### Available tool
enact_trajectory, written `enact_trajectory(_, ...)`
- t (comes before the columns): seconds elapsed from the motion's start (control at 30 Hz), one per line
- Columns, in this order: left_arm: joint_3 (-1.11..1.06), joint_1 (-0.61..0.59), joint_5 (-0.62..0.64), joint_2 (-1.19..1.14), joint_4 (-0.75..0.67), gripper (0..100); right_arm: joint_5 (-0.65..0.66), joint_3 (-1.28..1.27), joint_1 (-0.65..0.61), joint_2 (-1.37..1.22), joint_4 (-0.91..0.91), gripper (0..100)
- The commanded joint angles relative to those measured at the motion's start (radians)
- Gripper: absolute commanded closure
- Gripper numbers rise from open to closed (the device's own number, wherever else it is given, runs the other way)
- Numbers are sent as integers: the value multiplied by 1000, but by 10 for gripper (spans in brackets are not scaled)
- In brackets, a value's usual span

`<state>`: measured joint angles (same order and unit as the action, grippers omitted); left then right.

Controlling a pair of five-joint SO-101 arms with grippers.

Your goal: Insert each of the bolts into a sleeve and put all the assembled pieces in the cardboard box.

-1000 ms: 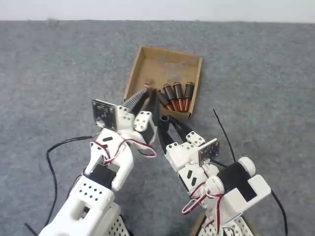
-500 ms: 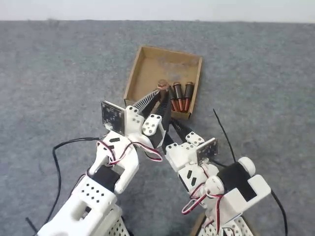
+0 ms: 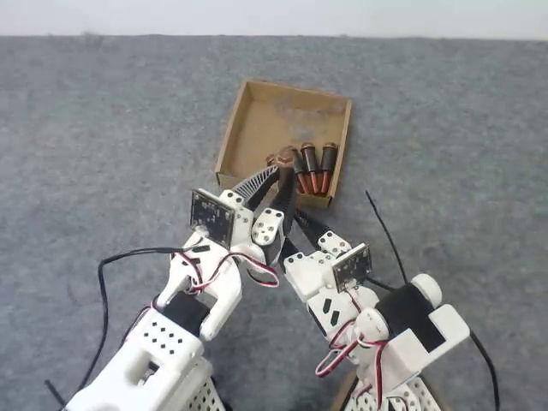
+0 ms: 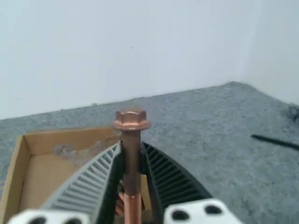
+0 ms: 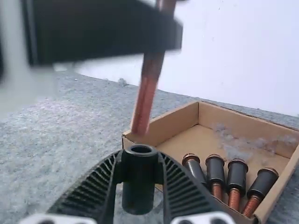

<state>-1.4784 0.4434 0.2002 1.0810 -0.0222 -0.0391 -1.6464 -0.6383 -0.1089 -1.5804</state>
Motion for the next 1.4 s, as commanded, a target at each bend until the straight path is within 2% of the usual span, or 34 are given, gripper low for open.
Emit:
enact_trajectory(0.0, 4, 8, -12, 28, -8, 988, 17, -23, -5, 7, -8, 992)
enact_trajectory(0.2, -8, 8, -6, 28, -8, 988, 17, -23, -4, 7, -10, 992)
enact_trajectory(0.43, -101, 8, -5, 28, -153, 988, 17, -23, 12, 8, -10, 992)
enact_trajectory(0.73, -104, 8, -3, 28, -163, 988, 12, -21, 24, 1, -62, 992)
enact_trajectory(0.9, -102, -2, 144, 28, -215, 988, 12, -23, 27, 5, -64, 992)
enact_trajectory(1.37, -96, -3, 144, 28, -187, 988, 12, -23, 27, 8, -65, 992)
